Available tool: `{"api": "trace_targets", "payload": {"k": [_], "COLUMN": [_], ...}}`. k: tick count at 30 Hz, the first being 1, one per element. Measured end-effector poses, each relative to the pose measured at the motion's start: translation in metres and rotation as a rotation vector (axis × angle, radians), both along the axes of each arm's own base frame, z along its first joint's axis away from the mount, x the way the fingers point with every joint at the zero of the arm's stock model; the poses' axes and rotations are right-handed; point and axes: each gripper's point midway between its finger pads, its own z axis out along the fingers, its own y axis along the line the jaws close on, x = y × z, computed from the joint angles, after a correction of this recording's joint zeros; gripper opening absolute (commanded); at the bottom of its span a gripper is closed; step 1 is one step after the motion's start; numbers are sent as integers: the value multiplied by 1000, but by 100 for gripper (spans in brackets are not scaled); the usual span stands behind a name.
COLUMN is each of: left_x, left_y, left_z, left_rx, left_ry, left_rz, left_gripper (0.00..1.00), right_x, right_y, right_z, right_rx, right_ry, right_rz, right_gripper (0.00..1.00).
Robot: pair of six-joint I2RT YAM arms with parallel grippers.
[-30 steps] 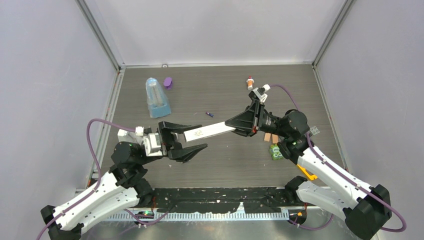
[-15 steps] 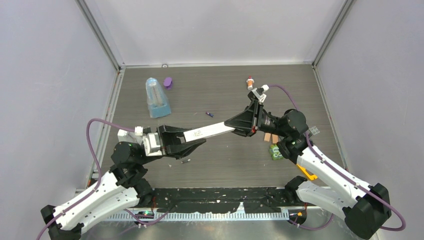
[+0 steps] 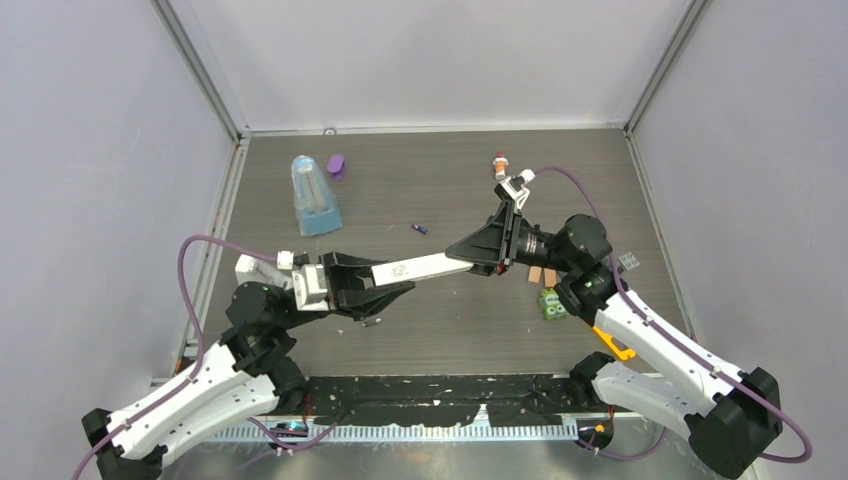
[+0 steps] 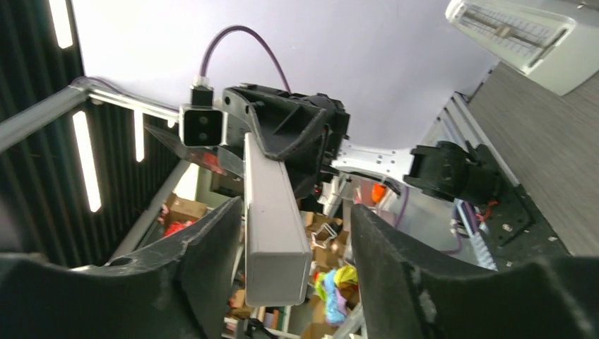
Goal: Load the batteries into the remote control
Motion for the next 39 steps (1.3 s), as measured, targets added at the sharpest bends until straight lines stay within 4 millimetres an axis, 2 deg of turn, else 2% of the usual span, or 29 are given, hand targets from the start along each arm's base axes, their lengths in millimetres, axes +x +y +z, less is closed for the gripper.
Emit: {"api": "trace_targets", "payload": {"k": [10, 12, 14, 15, 16, 17, 19, 21, 23, 27, 30, 32, 39], "left_x": [3, 4, 4, 4, 5, 6, 6, 5, 4, 4, 5, 6, 11], "left_y": [-7, -8, -10, -10, -11, -10, -10, -7, -4, 0, 2, 3, 12], "left_z": [-15, -17, -18, -18, -19, -18, -18, -13, -7, -7, -12, -14, -9], "left_rx": [34, 37, 39, 39, 39, 35, 28, 11, -11, -28, -33, -34, -62], "left_ry": [104, 116, 128, 134, 138, 143, 159, 154, 151, 164, 181, 187, 186], "left_rz": [-23, -26, -29, -31, -30, -26, -23, -21, -12, 0, 12, 20, 69], "left_gripper": [0, 0, 0, 0, 0, 0, 0, 0, 0, 0, 0, 0, 0], "right_x": [1, 0, -1, -2, -2, -2, -3, -5, -7, -6, -3, -2, 4], "right_y": [6, 7, 9, 10, 10, 11, 10, 8, 8, 11, 13, 15, 15], "right_z": [-14, -15, -15, -15, -16, -16, -11, -2, 3, 3, -2, -5, -7], "right_rx": [-41, -40, -39, -39, -39, -38, -20, 2, 18, 35, 34, 33, 25], "right_ry": [-67, -74, -80, -84, -86, -88, -80, -90, -103, -82, -55, -39, -49], "right_rz": [23, 31, 41, 45, 49, 51, 61, 65, 64, 66, 72, 76, 43], "right_gripper": [70, 67, 56, 44, 39, 28, 17, 10, 8, 11, 31, 40, 54]}}
